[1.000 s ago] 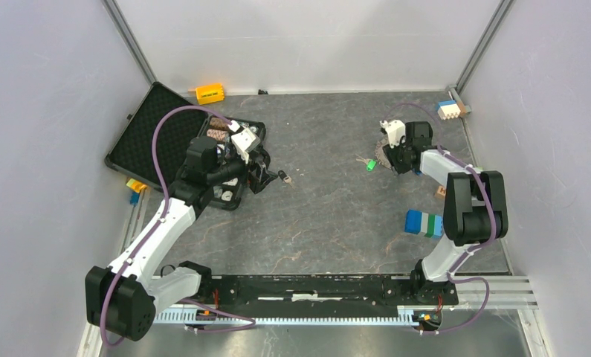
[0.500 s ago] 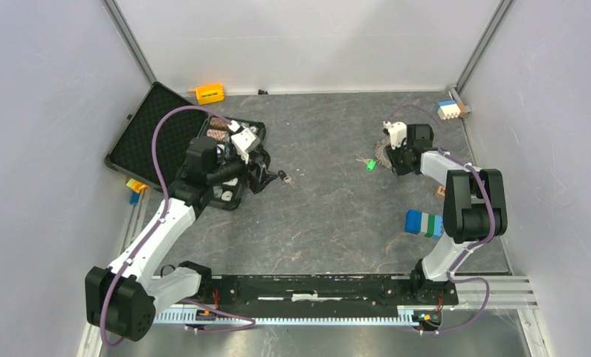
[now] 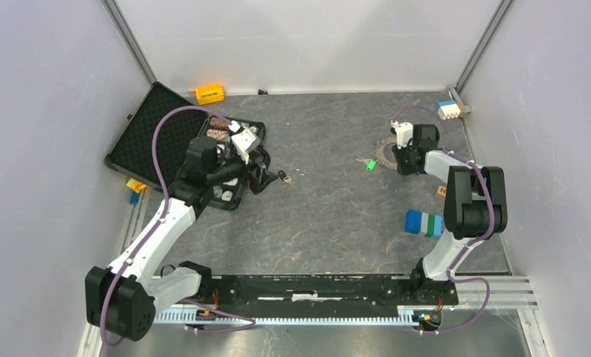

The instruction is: Put the keys on the keyring

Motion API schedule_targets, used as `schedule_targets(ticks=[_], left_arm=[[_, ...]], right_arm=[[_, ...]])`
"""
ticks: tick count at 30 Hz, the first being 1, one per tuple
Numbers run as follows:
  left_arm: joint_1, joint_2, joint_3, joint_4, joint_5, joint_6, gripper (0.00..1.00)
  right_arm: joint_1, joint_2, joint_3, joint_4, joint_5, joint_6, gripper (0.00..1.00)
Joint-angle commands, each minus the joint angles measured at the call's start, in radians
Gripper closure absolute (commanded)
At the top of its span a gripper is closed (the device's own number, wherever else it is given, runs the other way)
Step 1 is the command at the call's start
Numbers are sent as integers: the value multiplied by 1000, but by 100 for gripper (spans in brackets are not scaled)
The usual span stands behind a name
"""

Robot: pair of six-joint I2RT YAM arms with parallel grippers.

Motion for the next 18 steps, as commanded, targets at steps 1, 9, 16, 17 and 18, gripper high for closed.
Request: schedule_targets(ticks=[1, 9, 16, 17, 18], left_arm=[[-3, -14, 28, 13, 23, 40, 0], [-3, -13, 28, 13, 24, 41, 0], [-3, -14, 28, 12, 25, 41, 0], [-2, -11, 28, 13, 25, 41, 0], [-3, -10, 28, 14, 25, 38, 0]], right_arm=[[-3, 10, 34, 19, -48, 9, 76], [-6, 19, 44, 17, -66, 0, 78], [-7, 0, 45, 13, -50, -47, 97], [-7, -10, 41, 12, -61, -62, 100], [-7, -27, 37, 11, -78, -87, 100]])
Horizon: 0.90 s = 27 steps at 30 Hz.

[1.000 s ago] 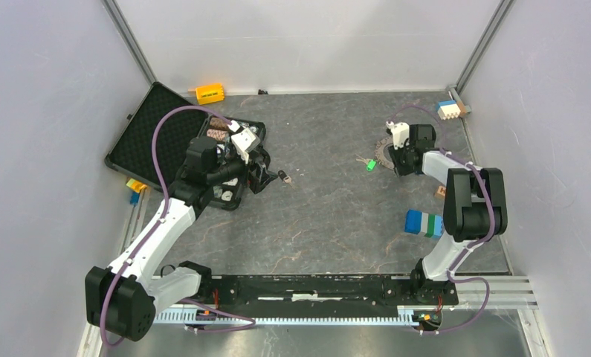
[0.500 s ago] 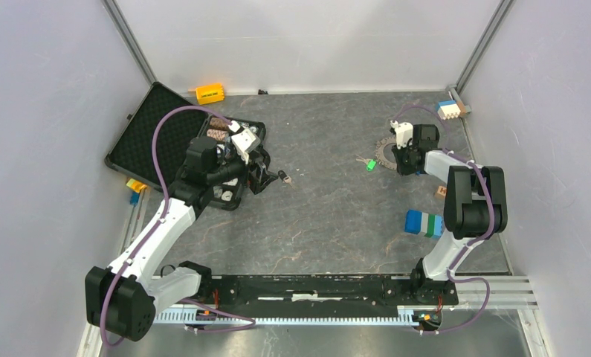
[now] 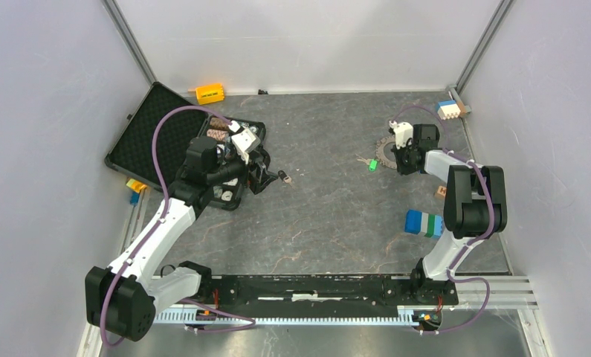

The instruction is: Put the keys on the keyring

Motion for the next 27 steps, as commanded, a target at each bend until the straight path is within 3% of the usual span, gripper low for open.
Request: schedule_targets(ticks=[1, 7, 16, 21, 27], left_arm=[[-3, -7, 28, 18, 21, 33, 0], [-12, 18, 62, 17, 41, -10, 0], [-140, 120, 193, -150, 107, 127, 0], [-196, 249, 327, -201, 188, 112, 0], [-249, 336, 368, -60, 309, 40, 3]], right_arm=[[-5, -51, 26, 6, -59, -89, 100], [-5, -195, 26, -136, -269, -320, 100], [17, -400, 55, -526, -581, -666, 100], [102, -483, 66, -589, -685, -704, 100], [199, -541, 35, -496, -792, -638, 100]])
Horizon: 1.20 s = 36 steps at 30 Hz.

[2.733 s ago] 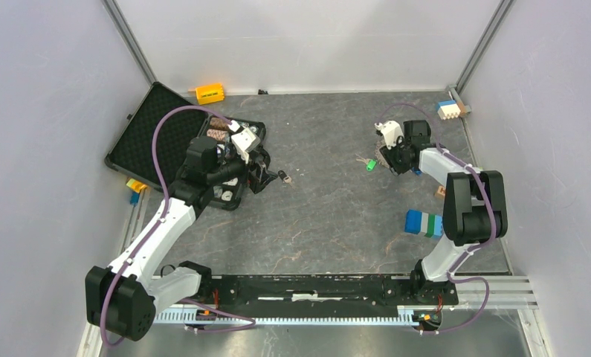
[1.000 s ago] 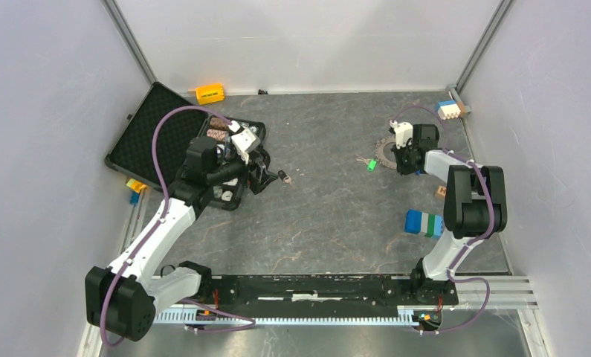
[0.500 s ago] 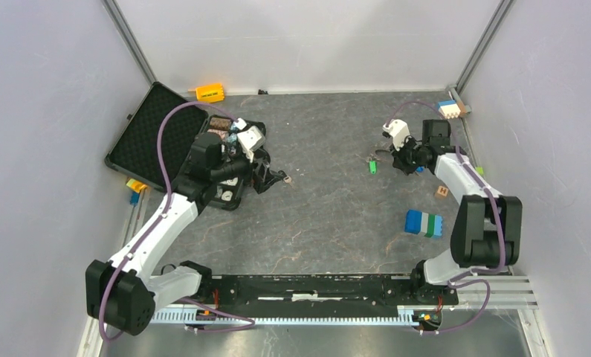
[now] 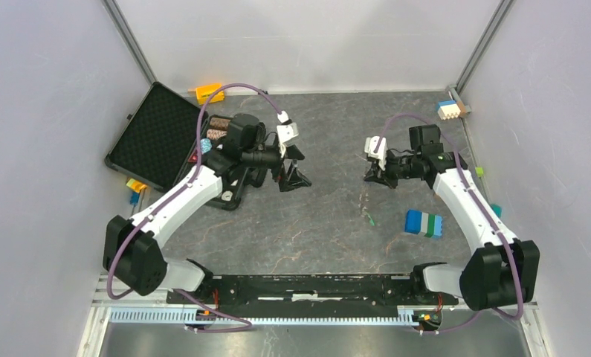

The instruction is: Put the keys on the keyring

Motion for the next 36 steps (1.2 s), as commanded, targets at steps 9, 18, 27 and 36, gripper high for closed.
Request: schedule_targets(ticks=[9, 18, 27, 36], left_arm=[[-75, 189, 234, -39, 219, -90, 19], [-135, 174, 253, -280, 264, 208, 35], [-189, 108, 156, -295, 217, 347, 61], [-207, 108, 112, -189, 116, 288, 73]], right_arm=[[151, -31, 17, 47, -298, -49, 100], [292, -60, -4, 89, -315, -64, 100], [335, -79, -38, 242, -309, 59, 100], [336, -96, -87, 347, -282, 158, 100]])
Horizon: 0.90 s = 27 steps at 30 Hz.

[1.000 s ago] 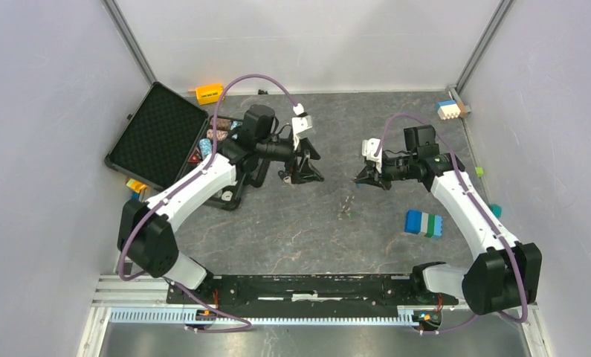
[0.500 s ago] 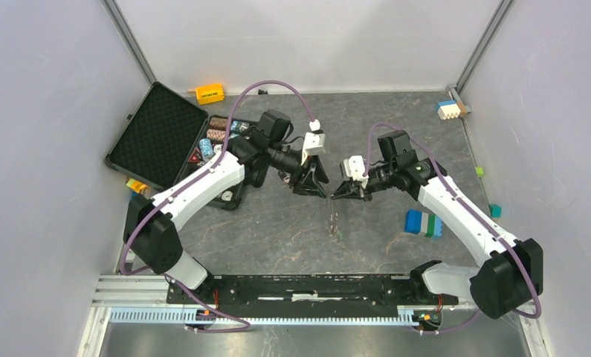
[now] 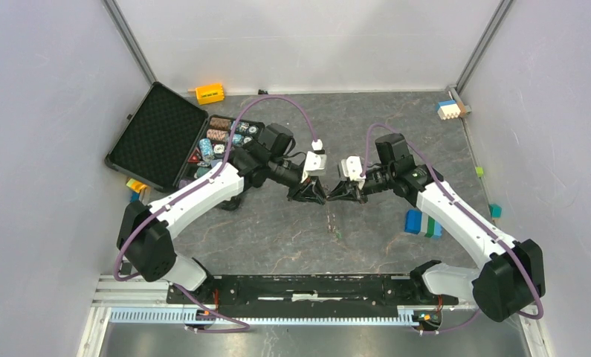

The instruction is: Put the keys on the keyring

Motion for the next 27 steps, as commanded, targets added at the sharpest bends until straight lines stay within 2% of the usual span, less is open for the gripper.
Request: schedule_targets(ticks=[1, 6, 10, 13, 16, 18, 21, 27], left_arm=[[-15, -17, -3, 69, -47, -11, 74], [-19, -7, -11, 119, -75, -57, 80], [-20, -11, -17, 138, -87, -72, 88], [-22, -17, -32, 165, -92, -88, 98], [-22, -24, -43, 175, -117, -83, 98], [-20, -38, -61, 194, -127, -83, 98], [-17, -65, -93, 214, -112, -67, 98], [34, -120, -188, 347, -9, -100, 98]], right_arm=[[-1, -35, -10, 121, -10, 59, 100], [1, -31, -21, 137, -7, 79, 100], [1, -28, -24, 148, -12, 102, 100], [1, -31, -25, 159, -16, 123, 100], [0, -36, -18, 153, 3, 131, 100], [-1, -39, -15, 145, 23, 133, 94], [0, -40, -13, 124, 50, 130, 80], [1, -62, -28, 74, 38, 91, 58]])
